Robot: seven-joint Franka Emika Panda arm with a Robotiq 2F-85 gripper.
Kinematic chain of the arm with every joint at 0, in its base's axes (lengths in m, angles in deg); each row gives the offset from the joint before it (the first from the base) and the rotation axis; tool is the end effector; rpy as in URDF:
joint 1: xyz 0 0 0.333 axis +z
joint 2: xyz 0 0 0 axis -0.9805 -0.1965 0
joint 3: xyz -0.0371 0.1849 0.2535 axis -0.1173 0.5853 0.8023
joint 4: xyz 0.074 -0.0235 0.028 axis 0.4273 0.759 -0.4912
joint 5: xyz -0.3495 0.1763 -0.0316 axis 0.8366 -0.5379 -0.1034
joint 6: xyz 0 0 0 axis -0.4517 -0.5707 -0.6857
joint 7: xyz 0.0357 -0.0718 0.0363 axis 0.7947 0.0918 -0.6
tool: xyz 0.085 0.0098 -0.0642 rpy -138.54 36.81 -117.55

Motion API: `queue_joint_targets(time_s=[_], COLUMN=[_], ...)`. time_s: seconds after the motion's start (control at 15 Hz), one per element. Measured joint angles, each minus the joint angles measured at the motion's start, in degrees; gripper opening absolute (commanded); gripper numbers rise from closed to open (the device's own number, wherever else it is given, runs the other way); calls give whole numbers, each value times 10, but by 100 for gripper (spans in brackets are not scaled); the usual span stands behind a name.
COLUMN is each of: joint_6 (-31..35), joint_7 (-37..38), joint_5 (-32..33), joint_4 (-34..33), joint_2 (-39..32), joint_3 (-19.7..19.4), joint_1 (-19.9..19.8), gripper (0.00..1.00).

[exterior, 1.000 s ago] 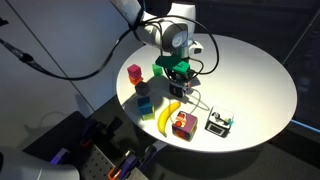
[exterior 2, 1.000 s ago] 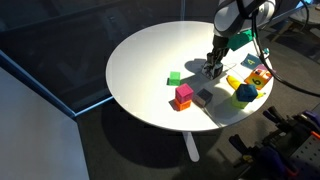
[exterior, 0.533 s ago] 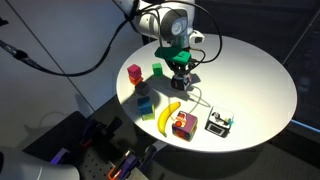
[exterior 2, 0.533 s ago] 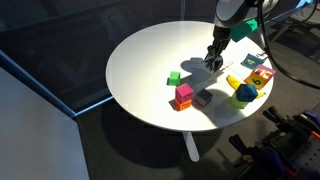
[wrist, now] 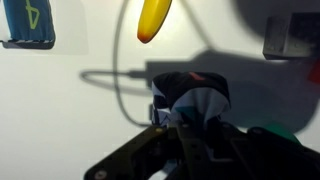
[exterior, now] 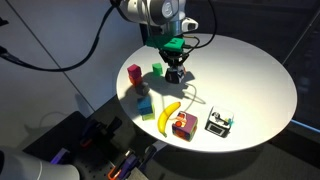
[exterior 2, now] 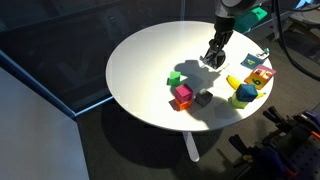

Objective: Pick up the square toy on the left and put it on top of the stack.

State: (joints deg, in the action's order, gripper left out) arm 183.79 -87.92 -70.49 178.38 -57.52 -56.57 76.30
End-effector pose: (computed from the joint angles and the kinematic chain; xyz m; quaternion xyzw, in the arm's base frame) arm 0.5860 -0.0367 0.2525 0.9977 0.0603 -0.0241 0.0171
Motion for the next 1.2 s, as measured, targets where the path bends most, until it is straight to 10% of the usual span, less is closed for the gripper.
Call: queue_joint_targets(time_s=[1.2], joint_6=[-15], joint_7=[-21], joint_5=[1], joint_4=[116], joint_2=[140], joint_3=[37], joint_1=[40], gripper=[6])
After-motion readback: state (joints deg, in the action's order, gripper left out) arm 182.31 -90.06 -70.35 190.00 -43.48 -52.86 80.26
